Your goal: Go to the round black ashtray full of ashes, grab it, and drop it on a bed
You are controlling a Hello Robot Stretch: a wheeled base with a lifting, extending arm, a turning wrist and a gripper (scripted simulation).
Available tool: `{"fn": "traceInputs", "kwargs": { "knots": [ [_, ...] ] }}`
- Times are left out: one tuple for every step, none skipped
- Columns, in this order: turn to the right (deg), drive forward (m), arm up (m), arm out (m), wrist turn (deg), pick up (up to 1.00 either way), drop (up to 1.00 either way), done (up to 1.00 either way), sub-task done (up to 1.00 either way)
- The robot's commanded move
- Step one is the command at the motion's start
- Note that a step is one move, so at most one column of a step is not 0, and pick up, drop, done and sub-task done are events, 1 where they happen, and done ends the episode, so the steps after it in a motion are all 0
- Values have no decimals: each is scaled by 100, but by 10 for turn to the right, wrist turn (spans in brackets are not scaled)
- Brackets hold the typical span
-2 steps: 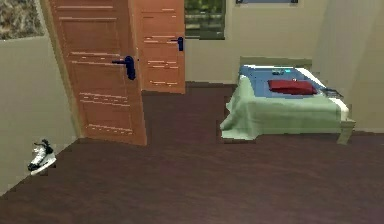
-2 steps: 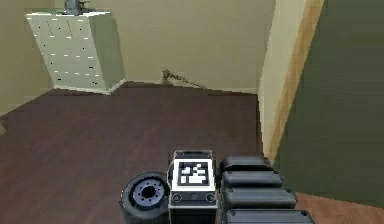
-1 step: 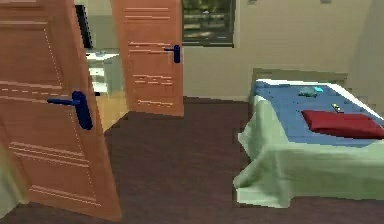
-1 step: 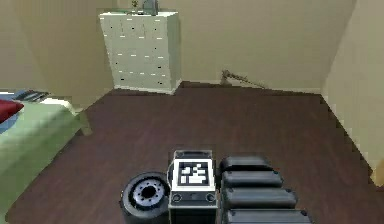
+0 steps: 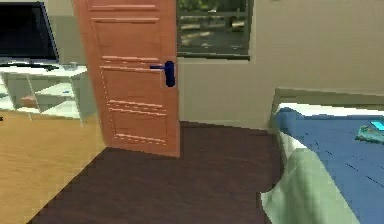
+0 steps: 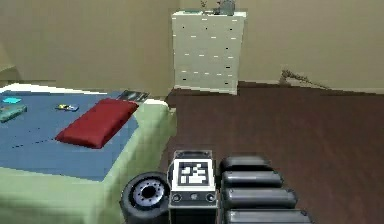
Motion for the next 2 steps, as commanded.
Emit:
{"fn": "traceInputs", "kwargs": {
  "knots": [
    [60,0,0,0,0,0,0,0,0],
    [0,45,0,0,0,0,0,0,0]
  ]
}}
